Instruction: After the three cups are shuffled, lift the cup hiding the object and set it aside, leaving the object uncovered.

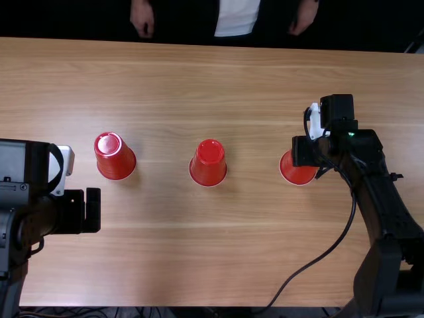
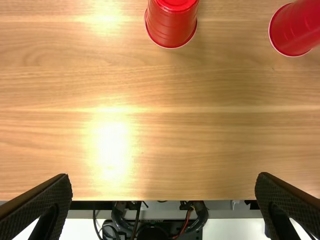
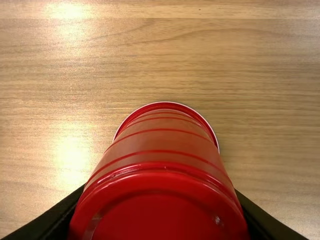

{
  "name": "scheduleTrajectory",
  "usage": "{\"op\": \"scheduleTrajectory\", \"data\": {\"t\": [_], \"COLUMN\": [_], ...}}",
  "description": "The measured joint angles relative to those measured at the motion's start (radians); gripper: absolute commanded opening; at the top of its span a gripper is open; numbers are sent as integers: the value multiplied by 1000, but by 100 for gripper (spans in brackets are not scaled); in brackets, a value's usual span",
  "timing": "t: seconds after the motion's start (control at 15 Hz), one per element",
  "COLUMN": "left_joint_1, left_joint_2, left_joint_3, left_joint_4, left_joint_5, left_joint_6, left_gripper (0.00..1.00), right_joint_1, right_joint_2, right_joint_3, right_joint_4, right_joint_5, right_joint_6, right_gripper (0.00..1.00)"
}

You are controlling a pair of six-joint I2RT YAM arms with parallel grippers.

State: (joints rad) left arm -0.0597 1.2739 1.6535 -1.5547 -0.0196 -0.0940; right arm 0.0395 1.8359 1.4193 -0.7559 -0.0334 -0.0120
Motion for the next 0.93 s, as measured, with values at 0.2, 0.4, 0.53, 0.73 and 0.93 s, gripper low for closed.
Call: {"op": "scheduleTrajectory", "data": {"t": [0.2, 0.4, 0.53, 0.73, 0.93], "left_joint_1": [0, 0, 0, -3, -32], "left_joint_2": [0, 0, 0, -13, -28], "left_joint_3": [-13, -13, -13, -13, -13], "left_joint_4": [0, 0, 0, 1, -1], "left_joint_5": [0, 0, 0, 0, 0], "left_joint_6": [0, 0, 0, 0, 0], "left_gripper": [100, 100, 100, 100, 100], "right_joint_1": [0, 0, 0, -25, -135], "right_joint_2": [-164, -284, -339, -415, -504], "right_joint_3": [2, 21, 21, -7, -75], "right_joint_4": [29, 53, 41, 32, -21], "right_joint_5": [0, 0, 0, 0, 4], "right_joint_6": [23, 30, 32, 32, 31], "right_gripper": [10, 10, 10, 10, 10]}}
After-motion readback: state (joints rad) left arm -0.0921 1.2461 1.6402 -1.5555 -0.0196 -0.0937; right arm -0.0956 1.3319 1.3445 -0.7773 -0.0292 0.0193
